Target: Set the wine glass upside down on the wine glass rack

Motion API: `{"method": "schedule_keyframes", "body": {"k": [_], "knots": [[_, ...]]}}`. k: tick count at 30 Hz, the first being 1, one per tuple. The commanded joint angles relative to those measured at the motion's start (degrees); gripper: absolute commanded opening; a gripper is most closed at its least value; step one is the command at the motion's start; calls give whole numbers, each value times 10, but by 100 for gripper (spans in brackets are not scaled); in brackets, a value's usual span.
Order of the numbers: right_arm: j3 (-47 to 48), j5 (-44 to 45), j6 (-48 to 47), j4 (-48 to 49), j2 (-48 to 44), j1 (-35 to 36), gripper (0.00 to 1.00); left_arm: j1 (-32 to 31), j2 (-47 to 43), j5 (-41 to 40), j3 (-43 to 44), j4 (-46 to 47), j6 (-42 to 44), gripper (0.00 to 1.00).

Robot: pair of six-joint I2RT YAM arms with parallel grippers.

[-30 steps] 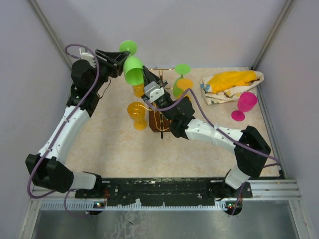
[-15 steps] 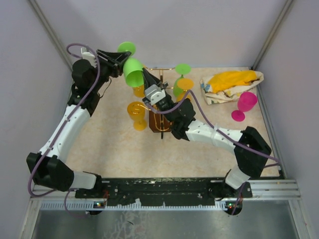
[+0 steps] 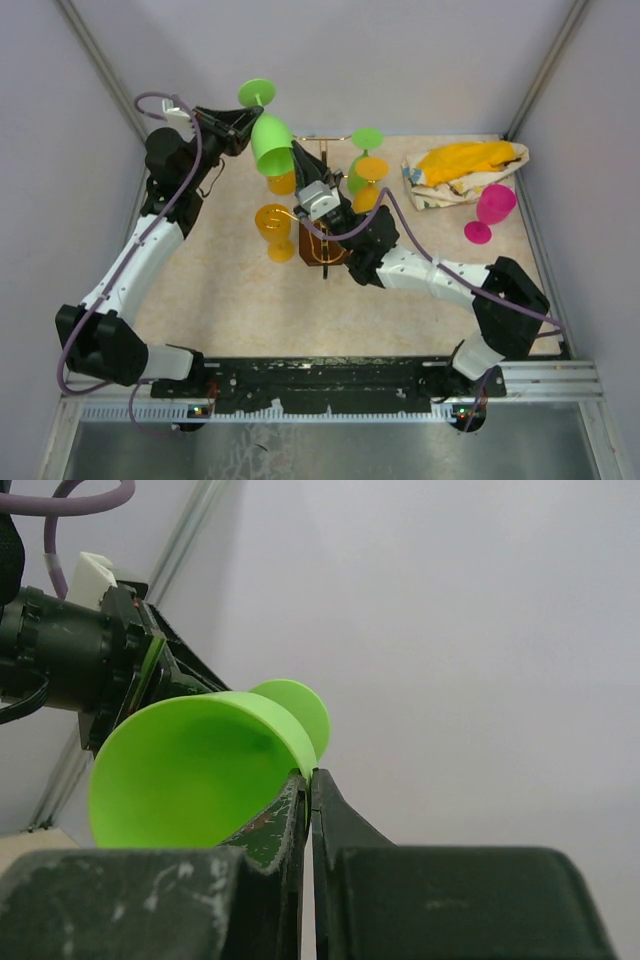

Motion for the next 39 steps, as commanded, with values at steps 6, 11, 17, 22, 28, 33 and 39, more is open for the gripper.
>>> {"method": "schedule_keyframes", "body": {"k": [6, 11, 17, 22, 28, 33, 39], "knots": [[-6, -12, 10, 34, -32, -1, 0, -3, -26, 26, -10, 66, -2, 21], [-2, -21, 10, 33, -29, -2, 0, -3, -17, 47, -4, 73, -15, 30], [6, -35, 15, 31, -19, -3, 0, -3, -13, 51, -5, 80, -22, 37], [5, -54, 23, 33, -17, -3, 0, -3, -11, 49, -5, 90, -25, 39], [4, -63, 28, 29, -16, -4, 0, -2, -4, 52, -4, 103, -33, 40], [7, -60, 26, 24, -14, -6, 0, -2, 2, 59, -2, 115, -33, 24], [5, -48, 18, 18, -15, -7, 9, -1, 5, 62, -4, 143, -28, 8]]}}
